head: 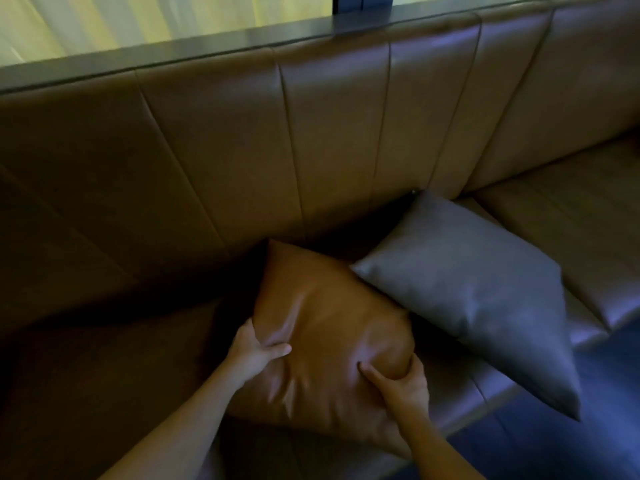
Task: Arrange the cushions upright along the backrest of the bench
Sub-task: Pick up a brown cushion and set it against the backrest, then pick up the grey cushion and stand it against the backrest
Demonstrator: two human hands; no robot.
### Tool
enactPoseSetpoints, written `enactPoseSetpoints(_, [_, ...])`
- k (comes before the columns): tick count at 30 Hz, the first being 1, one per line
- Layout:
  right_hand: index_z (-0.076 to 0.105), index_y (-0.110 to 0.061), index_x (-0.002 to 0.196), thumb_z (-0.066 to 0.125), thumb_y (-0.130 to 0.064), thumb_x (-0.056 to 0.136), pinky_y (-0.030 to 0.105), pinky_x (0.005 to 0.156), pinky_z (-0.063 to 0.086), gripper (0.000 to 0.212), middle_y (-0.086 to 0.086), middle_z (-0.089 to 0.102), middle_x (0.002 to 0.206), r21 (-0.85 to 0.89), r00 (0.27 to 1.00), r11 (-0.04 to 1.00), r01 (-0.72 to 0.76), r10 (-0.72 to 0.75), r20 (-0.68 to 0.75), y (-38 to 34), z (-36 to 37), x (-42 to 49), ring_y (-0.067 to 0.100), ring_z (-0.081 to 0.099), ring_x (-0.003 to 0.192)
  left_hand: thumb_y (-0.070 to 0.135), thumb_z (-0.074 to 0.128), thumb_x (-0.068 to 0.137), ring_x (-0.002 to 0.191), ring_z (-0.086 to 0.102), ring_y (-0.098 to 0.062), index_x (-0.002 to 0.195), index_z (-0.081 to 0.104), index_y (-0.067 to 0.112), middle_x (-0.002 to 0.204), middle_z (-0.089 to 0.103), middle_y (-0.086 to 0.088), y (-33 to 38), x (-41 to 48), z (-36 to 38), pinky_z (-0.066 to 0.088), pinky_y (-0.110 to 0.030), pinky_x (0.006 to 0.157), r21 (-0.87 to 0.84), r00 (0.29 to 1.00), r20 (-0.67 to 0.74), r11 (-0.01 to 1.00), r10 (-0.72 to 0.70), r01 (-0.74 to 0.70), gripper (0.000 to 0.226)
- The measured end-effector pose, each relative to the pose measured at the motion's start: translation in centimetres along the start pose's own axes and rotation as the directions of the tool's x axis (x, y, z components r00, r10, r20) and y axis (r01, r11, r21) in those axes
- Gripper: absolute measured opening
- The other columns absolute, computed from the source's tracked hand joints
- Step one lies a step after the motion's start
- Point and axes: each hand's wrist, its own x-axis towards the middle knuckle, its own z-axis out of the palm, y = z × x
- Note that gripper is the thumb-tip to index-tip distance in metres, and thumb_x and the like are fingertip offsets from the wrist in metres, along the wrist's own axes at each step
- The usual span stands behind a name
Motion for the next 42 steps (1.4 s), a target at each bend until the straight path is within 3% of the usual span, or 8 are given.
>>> enactPoseSetpoints(8, [0.014,-0.027,0.153,0.083,-0.062,0.048,0.06,0.109,0.033,0.13,0.012,0.034,0.152,-0.202,0.998,0.979,-0.025,0.035,0.047,-0.6,4.3,0.7,0.039,0.036,0.138,0.019,0.09,0.057,0.12,0.056,-0.031,0.138,0.044,0.007,0.129,0.059,-0.013,-4.0,3.7,-2.0,0.044,-0.043,0.102,-0.032,0.999,-0.03,0.999,-0.032,0.031,0.094])
enactPoseSetpoints(13, [0.009,-0.024,0.154,0.083,-0.059,0.053,0.053,0.109,0.037,0.129,0.02,0.033,0.148,-0.283,0.989,0.956,-0.073,0.105,0.1,-1.2,4.1,1.2,0.042,0.038,0.134,0.043,0.09,0.052,0.142,0.027,-0.034,0.154,-0.001,0.026,0.158,0.02,-0.009,-4.0,4.6,-2.7,0.03,-0.051,0.113,0.077,0.98,0.085,0.982,-0.179,0.172,0.137])
enactPoseSetpoints(17, [0.024,-0.015,0.15,0.08,-0.058,0.06,0.048,0.107,0.041,0.115,0.019,0.039,0.142,-0.322,0.987,0.946,-0.021,0.071,0.147,-3.4,2.6,0.9,0.039,0.045,0.128,0.029,0.092,0.054,0.145,0.015,-0.038,0.15,-0.017,0.034,0.16,0.002,-0.012,-1.3,4.5,-2.8,0.025,-0.054,0.113,0.188,0.977,0.044,0.962,-0.209,0.197,0.145])
enactPoseSetpoints(22, [0.026,-0.012,0.151,0.066,-0.046,0.084,0.043,0.11,0.036,0.085,0.019,0.034,0.149,-0.325,0.988,0.936,0.133,-0.1,0.116,-8.7,-0.9,0.0,0.038,0.039,0.135,0.035,0.083,0.068,0.148,0.004,-0.033,0.152,-0.006,0.036,0.162,-0.005,-0.004,4.2,3.8,-1.0,0.021,-0.053,0.115,0.224,1.0,0.004,0.975,-0.013,0.012,0.123])
enactPoseSetpoints(27, [0.027,-0.011,0.15,0.063,-0.045,0.087,0.045,0.113,0.035,0.081,0.019,0.034,0.152,-0.208,0.984,0.962,0.179,-0.179,0.018,-12.5,-6.4,1.0,0.037,0.04,0.137,0.044,0.074,0.076,0.145,0.019,-0.03,0.152,0.02,0.029,0.16,0.012,-0.005,10.7,2.1,3.2,0.027,-0.048,0.114,0.171,0.983,0.167,0.979,0.078,-0.107,0.094])
enactPoseSetpoints(30, [0.026,-0.012,0.151,0.062,-0.044,0.087,0.045,0.111,0.035,0.08,0.017,0.032,0.153,-0.173,0.984,0.97,0.172,-0.178,-0.017,-13.5,-10.4,2.7,0.037,0.039,0.137,0.04,0.071,0.081,0.142,0.029,-0.029,0.15,0.026,0.023,0.157,0.022,-0.006,14.3,0.8,6.7,0.032,-0.042,0.11,0.143,0.955,0.269,0.976,0.122,-0.165,0.084])
enactPoseSetpoints(35, [0.027,-0.009,0.15,0.064,-0.042,0.086,0.044,0.114,0.031,0.081,0.018,0.034,0.153,-0.145,0.985,0.978,0.153,-0.163,-0.062,-12.4,-17.8,8.1,0.036,0.037,0.139,0.048,0.073,0.076,0.143,0.023,-0.03,0.15,0.024,0.022,0.156,0.023,-0.006,19.5,0.8,14.4,0.031,-0.047,0.112,0.263,0.943,0.299,0.937,0.145,-0.228,0.093])
enactPoseSetpoints(42, [0.019,-0.016,0.153,0.067,-0.058,0.076,0.054,0.113,0.032,0.099,0.021,0.028,0.154,-0.162,0.998,0.985,-0.062,0.063,-0.004,-7.1,-25.6,18.0,0.043,0.034,0.139,0.063,0.076,0.06,0.144,0.018,-0.033,0.152,0.019,0.024,0.157,0.019,-0.009,23.1,4.9,22.8,0.024,-0.045,0.115,0.422,0.995,0.072,0.902,0.069,-0.093,0.115])
